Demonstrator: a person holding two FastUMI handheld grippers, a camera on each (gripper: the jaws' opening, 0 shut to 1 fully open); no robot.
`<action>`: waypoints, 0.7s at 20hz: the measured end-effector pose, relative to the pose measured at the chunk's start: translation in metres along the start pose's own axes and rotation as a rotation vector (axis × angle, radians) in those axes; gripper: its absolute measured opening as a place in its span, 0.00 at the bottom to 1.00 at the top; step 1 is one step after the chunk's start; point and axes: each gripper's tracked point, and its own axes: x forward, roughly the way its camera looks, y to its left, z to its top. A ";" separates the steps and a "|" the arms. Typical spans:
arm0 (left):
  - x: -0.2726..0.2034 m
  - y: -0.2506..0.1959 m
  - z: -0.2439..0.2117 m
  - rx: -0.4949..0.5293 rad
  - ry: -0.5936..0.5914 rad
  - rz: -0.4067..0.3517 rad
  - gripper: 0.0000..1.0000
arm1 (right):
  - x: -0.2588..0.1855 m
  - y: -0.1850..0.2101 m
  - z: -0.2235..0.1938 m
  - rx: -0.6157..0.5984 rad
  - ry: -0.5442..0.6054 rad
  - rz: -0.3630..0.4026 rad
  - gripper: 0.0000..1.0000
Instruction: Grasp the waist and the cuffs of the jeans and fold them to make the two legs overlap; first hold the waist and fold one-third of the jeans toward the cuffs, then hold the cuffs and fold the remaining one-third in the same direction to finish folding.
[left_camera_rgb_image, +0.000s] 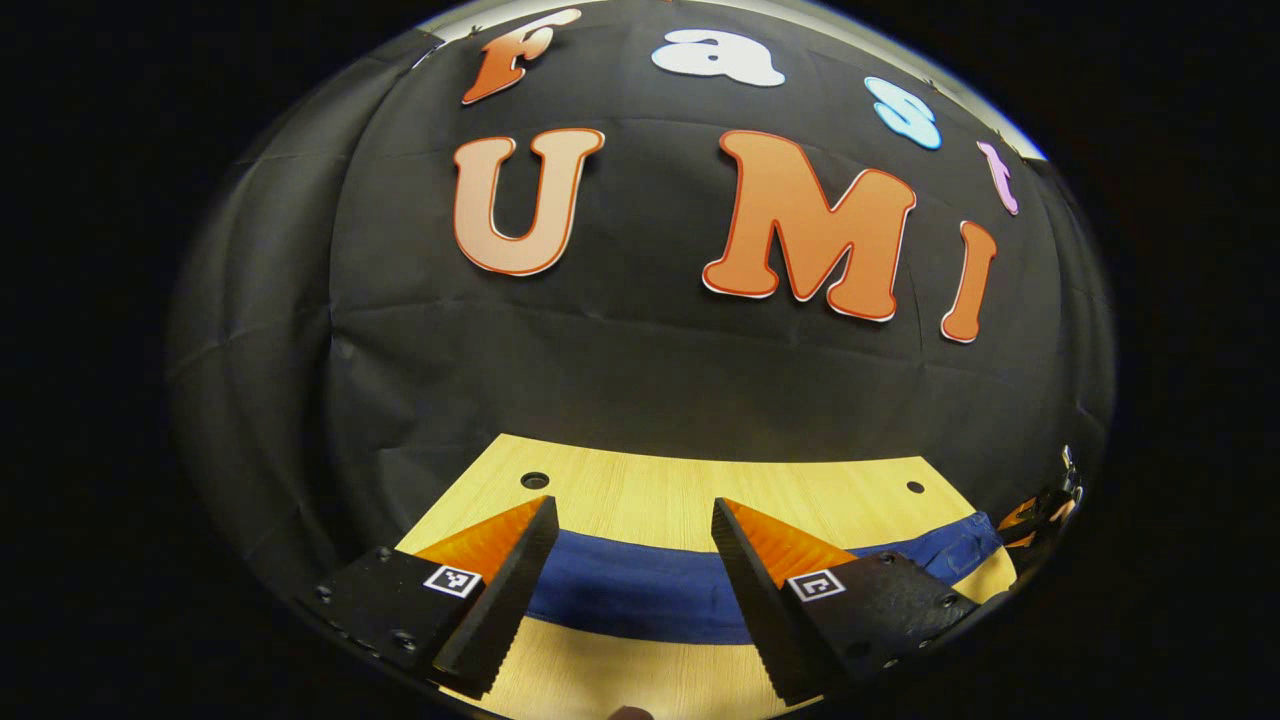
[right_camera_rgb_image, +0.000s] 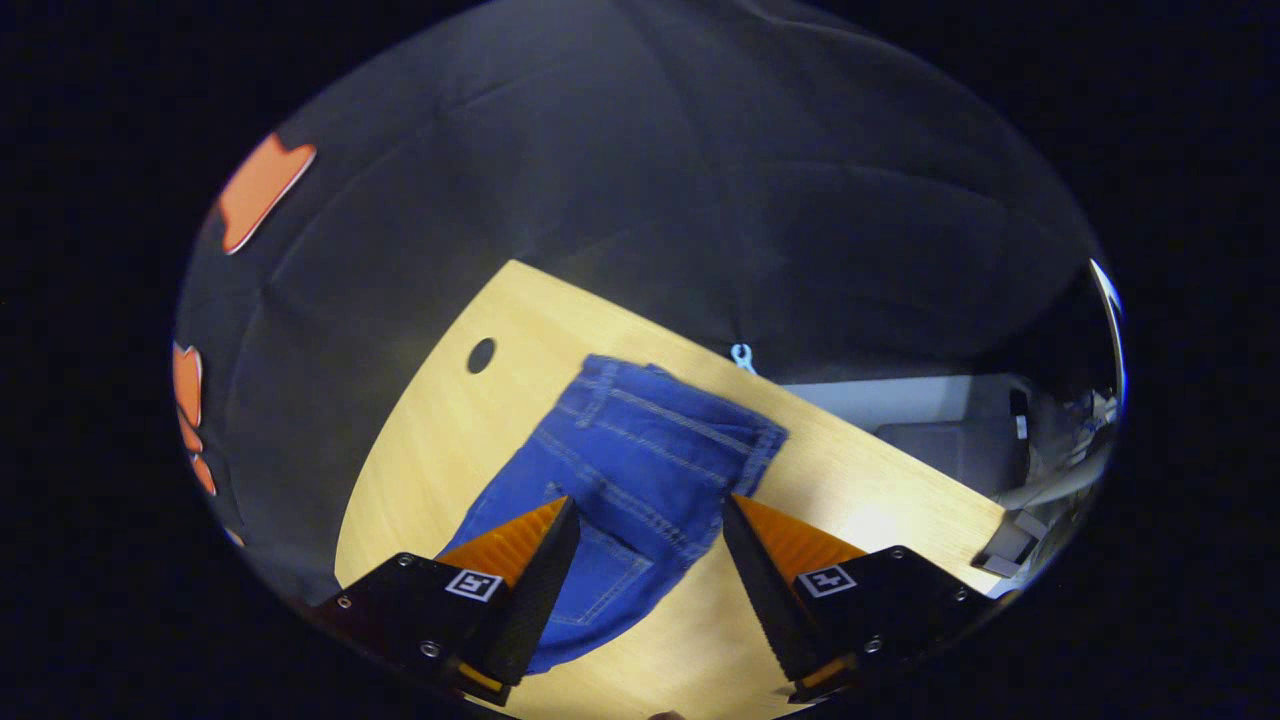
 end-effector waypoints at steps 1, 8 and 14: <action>0.000 -0.004 0.000 0.004 0.001 -0.001 0.95 | 0.005 -0.008 0.004 0.037 -0.001 -0.010 0.97; 0.010 -0.023 -0.007 0.038 0.029 -0.005 0.95 | 0.045 -0.002 -0.003 0.142 0.093 0.035 0.97; 0.013 -0.030 -0.008 0.046 0.041 0.000 0.95 | 0.050 -0.015 0.003 0.099 0.126 -0.015 0.72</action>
